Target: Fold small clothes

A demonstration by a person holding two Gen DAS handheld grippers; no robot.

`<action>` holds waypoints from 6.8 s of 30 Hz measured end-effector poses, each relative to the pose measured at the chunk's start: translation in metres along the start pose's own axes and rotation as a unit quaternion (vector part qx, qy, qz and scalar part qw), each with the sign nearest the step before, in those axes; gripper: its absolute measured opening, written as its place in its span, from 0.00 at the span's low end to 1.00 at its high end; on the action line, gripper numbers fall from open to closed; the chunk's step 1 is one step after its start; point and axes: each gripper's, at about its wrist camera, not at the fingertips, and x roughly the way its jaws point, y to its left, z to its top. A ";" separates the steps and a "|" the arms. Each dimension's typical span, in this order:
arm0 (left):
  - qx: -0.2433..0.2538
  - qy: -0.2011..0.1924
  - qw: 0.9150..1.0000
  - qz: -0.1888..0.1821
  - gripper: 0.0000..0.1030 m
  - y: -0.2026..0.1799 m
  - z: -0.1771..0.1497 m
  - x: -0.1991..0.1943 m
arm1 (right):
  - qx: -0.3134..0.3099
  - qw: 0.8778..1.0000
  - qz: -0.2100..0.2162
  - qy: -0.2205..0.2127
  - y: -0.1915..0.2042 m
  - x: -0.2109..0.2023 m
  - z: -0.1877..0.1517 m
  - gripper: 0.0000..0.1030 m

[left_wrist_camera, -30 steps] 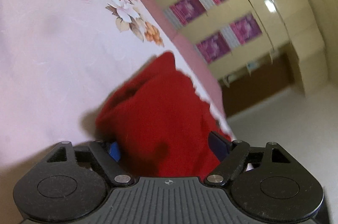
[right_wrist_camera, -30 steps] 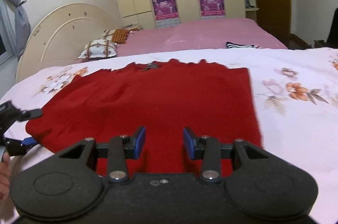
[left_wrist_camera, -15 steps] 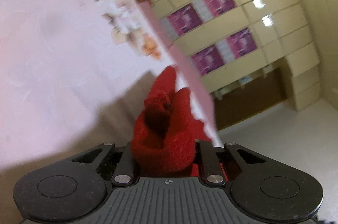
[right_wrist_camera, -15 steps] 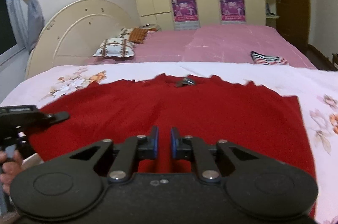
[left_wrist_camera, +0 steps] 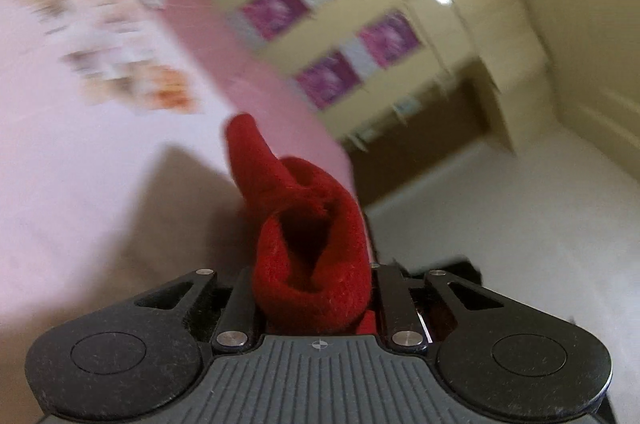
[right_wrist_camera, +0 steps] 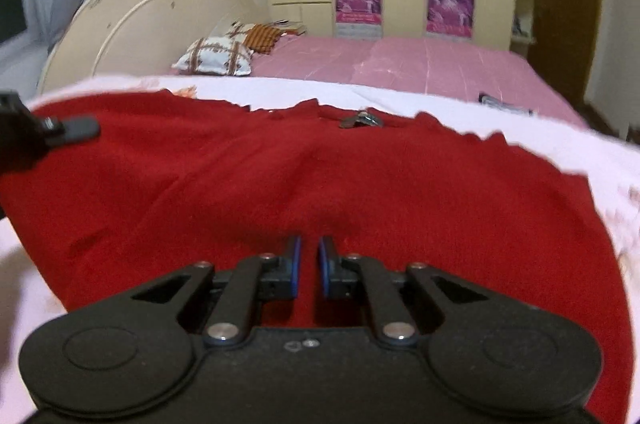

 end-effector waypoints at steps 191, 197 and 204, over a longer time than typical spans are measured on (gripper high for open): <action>0.133 0.298 0.944 -0.043 0.83 -0.073 -0.039 0.143 | 0.325 0.917 0.222 0.062 -0.238 -0.027 -0.023 0.61; 0.183 0.293 0.938 -0.020 0.78 -0.091 -0.046 0.154 | 0.239 0.957 0.156 0.058 -0.202 -0.024 -0.001 0.57; 0.199 0.275 0.941 -0.008 0.60 -0.102 -0.052 0.159 | 0.197 0.975 0.090 0.045 -0.170 -0.036 0.007 0.40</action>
